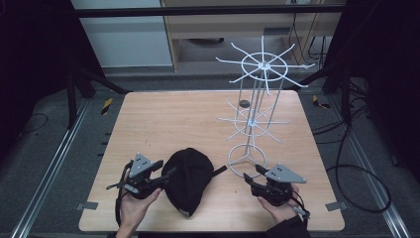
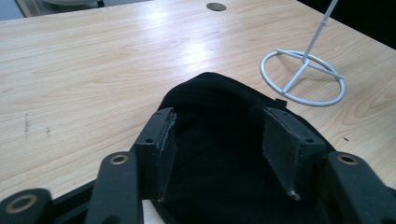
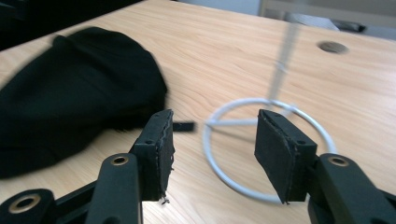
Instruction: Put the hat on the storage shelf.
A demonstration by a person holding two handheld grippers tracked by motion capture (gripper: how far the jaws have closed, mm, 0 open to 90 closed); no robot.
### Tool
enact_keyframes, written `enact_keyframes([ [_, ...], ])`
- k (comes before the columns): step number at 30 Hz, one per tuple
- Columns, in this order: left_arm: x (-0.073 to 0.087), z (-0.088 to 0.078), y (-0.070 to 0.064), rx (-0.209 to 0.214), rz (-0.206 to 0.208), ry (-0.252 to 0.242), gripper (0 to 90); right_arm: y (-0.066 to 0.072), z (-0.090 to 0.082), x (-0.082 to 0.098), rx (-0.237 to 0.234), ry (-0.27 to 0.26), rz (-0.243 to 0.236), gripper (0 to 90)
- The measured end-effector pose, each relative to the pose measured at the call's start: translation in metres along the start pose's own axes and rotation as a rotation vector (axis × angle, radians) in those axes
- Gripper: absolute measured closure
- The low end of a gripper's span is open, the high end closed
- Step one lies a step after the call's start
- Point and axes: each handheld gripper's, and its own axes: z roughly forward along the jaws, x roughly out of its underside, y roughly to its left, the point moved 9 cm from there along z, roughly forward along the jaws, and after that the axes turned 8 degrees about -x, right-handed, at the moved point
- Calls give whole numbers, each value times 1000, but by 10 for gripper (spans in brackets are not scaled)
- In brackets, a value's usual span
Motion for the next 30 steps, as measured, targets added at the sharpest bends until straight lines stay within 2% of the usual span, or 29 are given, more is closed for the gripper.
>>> enact_keyframes([
  [1,0,0,0,0,0,0,421,0,0,0,0,0,0,467],
  [2,-1,2,-4,7,0,4,415,-13,-9,7,29,5,22,458],
  [3,-1,2,-4,7,0,4,410,-13,-9,7,29,5,22,458],
  [4,-3,6,-8,15,2,11,403,-25,-17,13,61,6,33,444],
  [6,-4,9,-13,19,10,19,393,-36,-22,17,90,11,41,432],
  [8,-5,11,-15,22,12,23,385,-40,-23,19,100,13,46,426],
  [9,-6,13,-19,27,16,30,375,-50,-27,23,122,18,61,410],
  [10,-6,13,-19,27,16,30,371,-50,-27,23,122,18,61,410],
  [11,-7,15,-22,29,23,34,369,-59,-30,26,149,24,64,398],
  [13,-8,19,-25,31,28,40,364,-66,-33,28,168,27,66,391],
  [20,0,33,-32,20,48,92,346,-71,-30,35,184,54,76,368],
  [24,2,44,-31,12,37,114,346,-70,-27,36,182,64,62,357],
  [29,10,57,-31,20,9,157,400,-73,-25,41,178,89,67,351],
  [30,12,60,-29,13,-1,169,452,-73,-24,42,177,95,71,349],
])
